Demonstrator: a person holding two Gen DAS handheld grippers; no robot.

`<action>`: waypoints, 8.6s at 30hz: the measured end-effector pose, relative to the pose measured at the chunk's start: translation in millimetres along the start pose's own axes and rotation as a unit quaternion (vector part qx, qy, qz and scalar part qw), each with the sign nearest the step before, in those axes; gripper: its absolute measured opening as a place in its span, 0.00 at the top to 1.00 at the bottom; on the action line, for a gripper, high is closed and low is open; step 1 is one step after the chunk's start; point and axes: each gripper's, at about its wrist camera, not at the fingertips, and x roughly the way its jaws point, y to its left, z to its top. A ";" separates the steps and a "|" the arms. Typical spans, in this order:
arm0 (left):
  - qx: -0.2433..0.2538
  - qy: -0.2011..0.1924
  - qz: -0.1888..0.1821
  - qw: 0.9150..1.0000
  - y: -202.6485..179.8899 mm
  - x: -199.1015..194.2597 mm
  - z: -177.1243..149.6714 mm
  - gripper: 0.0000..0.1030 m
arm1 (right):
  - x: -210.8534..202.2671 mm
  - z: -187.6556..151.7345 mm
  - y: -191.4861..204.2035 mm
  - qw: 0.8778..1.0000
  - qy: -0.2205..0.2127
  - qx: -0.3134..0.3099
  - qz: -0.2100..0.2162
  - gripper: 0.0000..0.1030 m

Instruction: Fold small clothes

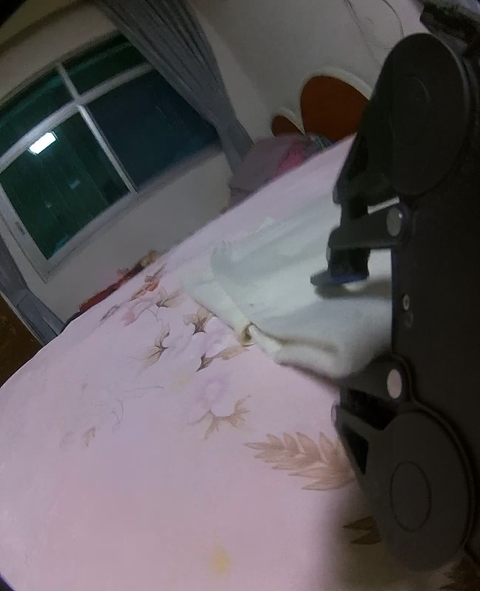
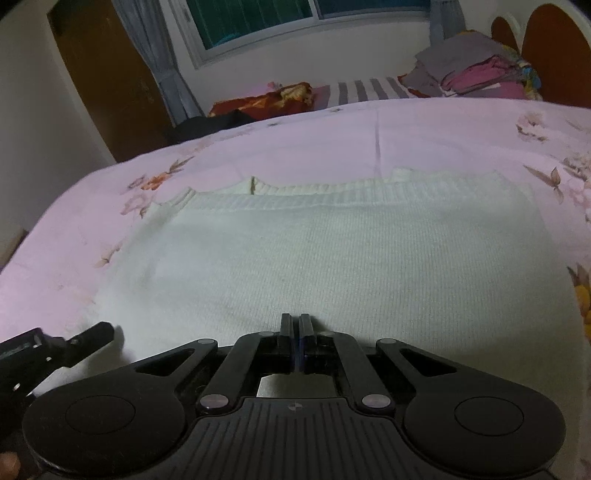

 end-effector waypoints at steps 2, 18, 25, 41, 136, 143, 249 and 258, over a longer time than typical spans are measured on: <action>0.035 -0.014 0.003 0.999 -15.8 -7.9 2.2 0.94 | -0.6 1.6 -4.0 1.000 0.003 0.000 0.014 0.99; 0.415 0.114 -0.095 0.897 -231.7 1.9 -136.1 0.77 | -119.2 6.1 -189.0 0.975 -0.078 0.191 0.076 0.98; 0.402 0.135 -0.112 0.899 -226.9 -19.6 -139.8 0.42 | -145.5 3.0 -220.2 0.973 -0.090 0.194 0.082 0.30; 0.319 0.136 0.004 0.938 -146.7 27.7 -61.5 0.55 | -66.1 10.9 -172.4 0.975 0.011 0.172 0.139 0.50; 0.352 0.243 -0.175 0.887 -102.0 -8.4 -103.8 0.72 | -119.0 -52.5 -100.1 0.998 0.058 -0.023 -0.010 0.82; 0.361 0.238 -0.177 0.884 -99.3 -23.7 -104.5 0.71 | -135.2 -71.3 -93.6 0.998 0.061 -0.017 -0.032 0.82; 0.235 0.222 -0.094 0.942 35.2 12.1 150.0 0.59 | 21.8 9.3 111.1 0.994 0.047 0.076 0.060 0.73; 0.218 0.221 -0.122 0.943 52.2 21.3 162.5 0.38 | 32.6 -10.8 79.2 0.984 0.053 0.149 0.078 0.43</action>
